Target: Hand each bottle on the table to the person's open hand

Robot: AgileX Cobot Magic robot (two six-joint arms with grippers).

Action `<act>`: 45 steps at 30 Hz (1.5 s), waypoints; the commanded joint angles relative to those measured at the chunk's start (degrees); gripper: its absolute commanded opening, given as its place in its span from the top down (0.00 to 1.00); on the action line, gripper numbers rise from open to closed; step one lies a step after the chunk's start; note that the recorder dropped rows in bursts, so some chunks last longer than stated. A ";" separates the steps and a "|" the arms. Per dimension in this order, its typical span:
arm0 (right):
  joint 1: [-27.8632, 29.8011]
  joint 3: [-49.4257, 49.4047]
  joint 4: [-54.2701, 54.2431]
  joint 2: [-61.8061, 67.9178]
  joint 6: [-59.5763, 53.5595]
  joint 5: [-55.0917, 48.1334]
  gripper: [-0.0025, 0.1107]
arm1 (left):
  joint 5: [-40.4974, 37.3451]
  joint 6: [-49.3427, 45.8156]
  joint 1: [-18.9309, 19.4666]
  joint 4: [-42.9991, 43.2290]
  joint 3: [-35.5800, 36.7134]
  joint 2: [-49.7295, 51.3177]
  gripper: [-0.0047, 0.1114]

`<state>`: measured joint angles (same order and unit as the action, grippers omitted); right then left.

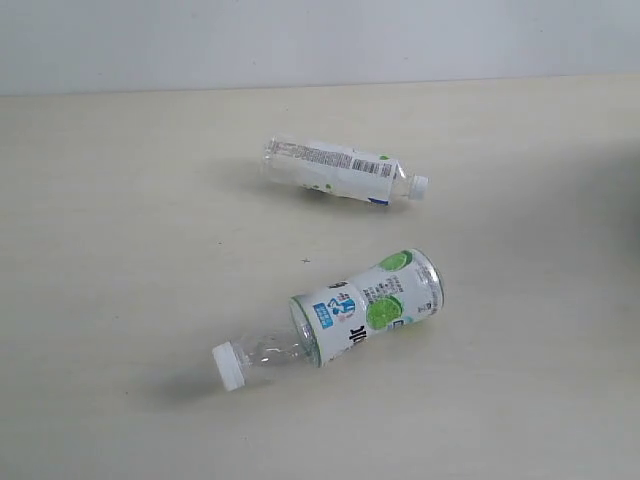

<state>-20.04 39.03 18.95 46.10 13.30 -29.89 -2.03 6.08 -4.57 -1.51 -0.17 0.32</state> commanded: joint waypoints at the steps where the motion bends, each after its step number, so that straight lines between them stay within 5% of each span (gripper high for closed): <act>1: 0.02 -5.49 -0.61 -3.50 0.27 4.59 0.98 | 0.10 0.11 0.15 -0.22 0.17 -0.32 0.96; 23: 0.02 -10.11 -5.19 -4.40 -1.35 13.53 0.98 | 0.10 0.11 0.15 -0.22 0.17 -0.32 0.96; 45: 0.02 -13.05 -5.05 -33.01 -4.59 1.33 0.98 | 0.10 0.11 0.15 -0.22 0.17 -0.32 0.96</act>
<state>-20.04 27.26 14.27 16.93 9.19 -28.40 -2.03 6.08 -4.57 -1.51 -0.17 0.32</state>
